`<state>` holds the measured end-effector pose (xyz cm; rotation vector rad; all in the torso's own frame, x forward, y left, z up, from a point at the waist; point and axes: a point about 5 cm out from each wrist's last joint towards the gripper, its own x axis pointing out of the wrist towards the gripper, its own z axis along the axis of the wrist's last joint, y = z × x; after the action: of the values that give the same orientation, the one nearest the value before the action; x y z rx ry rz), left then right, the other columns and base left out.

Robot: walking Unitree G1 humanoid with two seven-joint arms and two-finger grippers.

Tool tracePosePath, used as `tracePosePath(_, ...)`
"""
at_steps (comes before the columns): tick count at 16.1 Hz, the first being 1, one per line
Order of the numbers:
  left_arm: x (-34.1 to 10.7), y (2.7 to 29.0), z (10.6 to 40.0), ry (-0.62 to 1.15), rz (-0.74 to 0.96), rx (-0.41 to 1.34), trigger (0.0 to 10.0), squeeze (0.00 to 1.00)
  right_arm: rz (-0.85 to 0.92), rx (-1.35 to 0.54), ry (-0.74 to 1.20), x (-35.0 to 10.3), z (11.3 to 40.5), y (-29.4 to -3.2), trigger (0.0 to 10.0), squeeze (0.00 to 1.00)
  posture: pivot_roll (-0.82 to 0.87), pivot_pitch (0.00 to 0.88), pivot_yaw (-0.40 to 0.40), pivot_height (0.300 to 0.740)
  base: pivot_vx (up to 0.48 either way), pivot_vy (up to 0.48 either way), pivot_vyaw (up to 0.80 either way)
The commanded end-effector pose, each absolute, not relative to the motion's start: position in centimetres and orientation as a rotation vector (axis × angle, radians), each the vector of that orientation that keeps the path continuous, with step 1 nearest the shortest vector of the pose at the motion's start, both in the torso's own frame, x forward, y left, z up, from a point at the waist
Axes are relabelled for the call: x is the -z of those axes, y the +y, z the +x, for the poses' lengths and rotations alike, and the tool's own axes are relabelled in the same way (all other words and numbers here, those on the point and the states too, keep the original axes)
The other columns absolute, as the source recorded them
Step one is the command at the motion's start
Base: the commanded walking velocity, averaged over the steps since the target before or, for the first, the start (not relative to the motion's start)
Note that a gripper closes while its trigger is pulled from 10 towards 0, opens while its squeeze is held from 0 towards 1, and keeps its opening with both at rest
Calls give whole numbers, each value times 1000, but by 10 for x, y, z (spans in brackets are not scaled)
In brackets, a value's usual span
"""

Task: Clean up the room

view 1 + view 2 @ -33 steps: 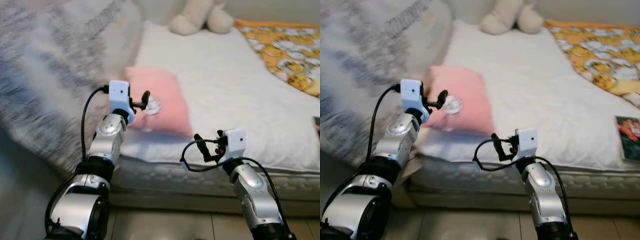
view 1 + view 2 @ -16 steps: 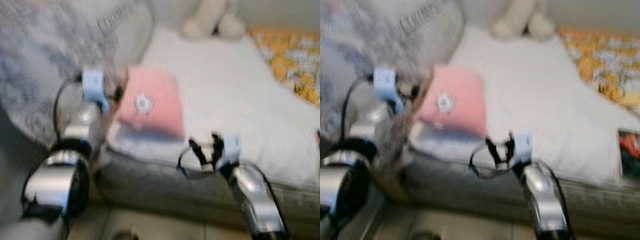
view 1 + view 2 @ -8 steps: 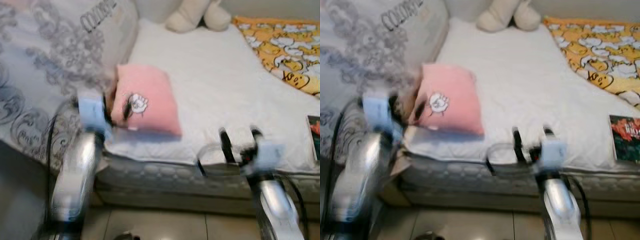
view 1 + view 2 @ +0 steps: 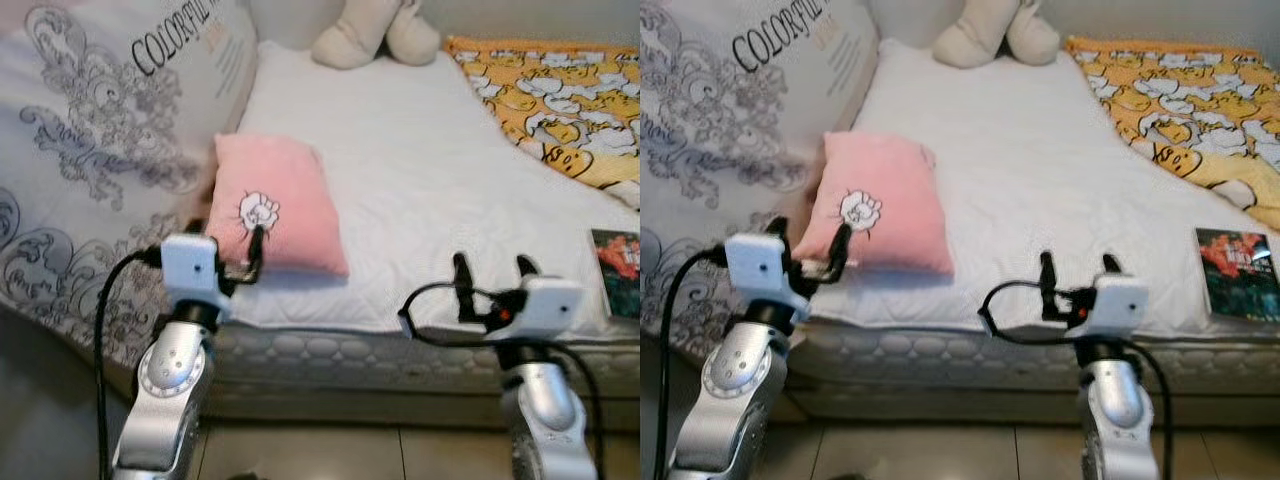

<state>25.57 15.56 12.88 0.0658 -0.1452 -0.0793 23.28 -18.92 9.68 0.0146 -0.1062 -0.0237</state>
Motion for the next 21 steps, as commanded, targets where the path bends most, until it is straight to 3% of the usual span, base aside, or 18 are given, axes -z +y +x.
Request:
tracePosePath(1,-125,154,259,-126,64,88,10000,0,-1,35,-125,-99,237,-190,10000,0,-42,0,19,727,416,240,0)
tracePosePath(4,-118,143,261,-65,32,145,10000,0,-3,53,-126,-99,245,-190,10000,0,-48,0,27,727,459,80,0)
tracePosePath(8,-119,148,270,-59,-53,56,10000,47,6,37,-106,-95,251,-187,10000,0,-55,0,29,727,475,0,0)
tracePosePath(13,-117,149,270,-39,-44,31,10000,180,20,-27,-97,-94,252,-178,10000,0,-41,0,17,727,333,341,0)
tracePosePath(15,-118,148,273,-29,-36,42,10000,369,19,-44,-87,-93,252,-177,10000,0,-37,0,13,727,358,311,0)
tracePosePath(16,-118,147,274,-28,-35,52,10000,373,19,-45,-86,-93,252,-176,10000,0,-36,0,13,727,431,0,0)
tracePosePath(17,-121,145,278,-31,-37,60,10000,306,22,-51,-82,-92,253,-175,10000,0,-35,0,13,727,446,0,0)
tracePosePath(19,-123,146,283,-26,-41,55,10000,267,27,-59,-74,-92,254,-174,10000,0,-36,0,13,727,446,0,0)
tracePosePath(20,-124,146,286,-20,-35,58,10000,67,32,-65,-69,-91,254,-173,10000,0,-36,0,13,727,439,0,0)
tracePosePath(21,-123,144,290,-5,-29,69,10000,0,39,-69,-66,-91,254,-172,10000,0,-36,0,14,727,0,0,0)
